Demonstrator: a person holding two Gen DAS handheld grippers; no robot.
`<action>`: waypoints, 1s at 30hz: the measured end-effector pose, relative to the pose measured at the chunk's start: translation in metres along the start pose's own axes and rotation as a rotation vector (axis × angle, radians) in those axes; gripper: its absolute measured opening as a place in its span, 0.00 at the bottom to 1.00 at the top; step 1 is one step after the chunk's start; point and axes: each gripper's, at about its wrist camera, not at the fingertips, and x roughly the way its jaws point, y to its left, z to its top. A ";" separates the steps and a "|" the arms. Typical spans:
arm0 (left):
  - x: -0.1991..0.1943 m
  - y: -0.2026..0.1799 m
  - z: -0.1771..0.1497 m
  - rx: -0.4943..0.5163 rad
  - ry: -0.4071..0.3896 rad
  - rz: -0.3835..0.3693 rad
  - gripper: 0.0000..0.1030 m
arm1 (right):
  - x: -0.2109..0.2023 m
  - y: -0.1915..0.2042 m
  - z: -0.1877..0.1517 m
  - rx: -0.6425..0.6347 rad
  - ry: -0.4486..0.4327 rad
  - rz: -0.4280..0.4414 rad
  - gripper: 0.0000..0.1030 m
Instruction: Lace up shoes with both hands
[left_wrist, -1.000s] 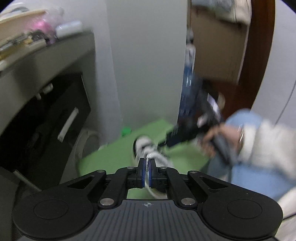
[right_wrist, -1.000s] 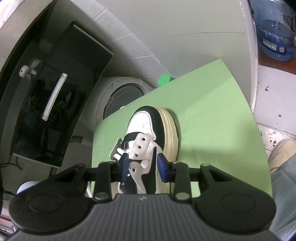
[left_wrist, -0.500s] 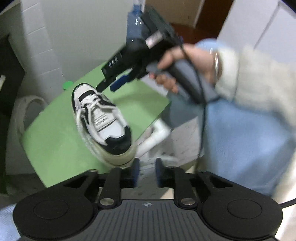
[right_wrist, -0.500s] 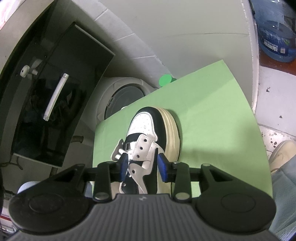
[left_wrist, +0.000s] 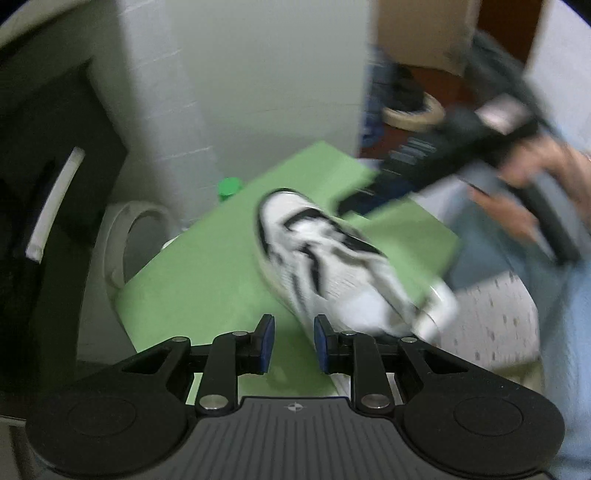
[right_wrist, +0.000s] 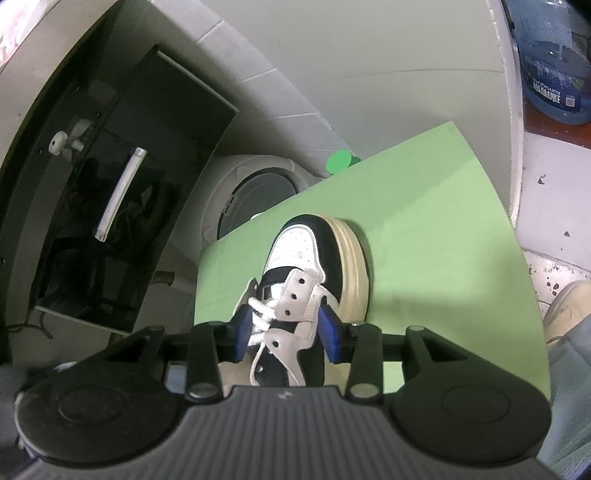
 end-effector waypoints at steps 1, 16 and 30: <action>0.007 0.009 0.004 -0.041 -0.008 -0.018 0.22 | 0.000 -0.001 0.000 0.003 0.001 0.000 0.42; 0.073 0.030 -0.005 -0.183 -0.041 -0.204 0.25 | 0.006 -0.008 -0.002 0.039 0.028 -0.004 0.43; 0.091 0.041 -0.015 -0.216 -0.022 -0.206 0.21 | 0.012 -0.009 -0.006 0.037 0.049 -0.022 0.48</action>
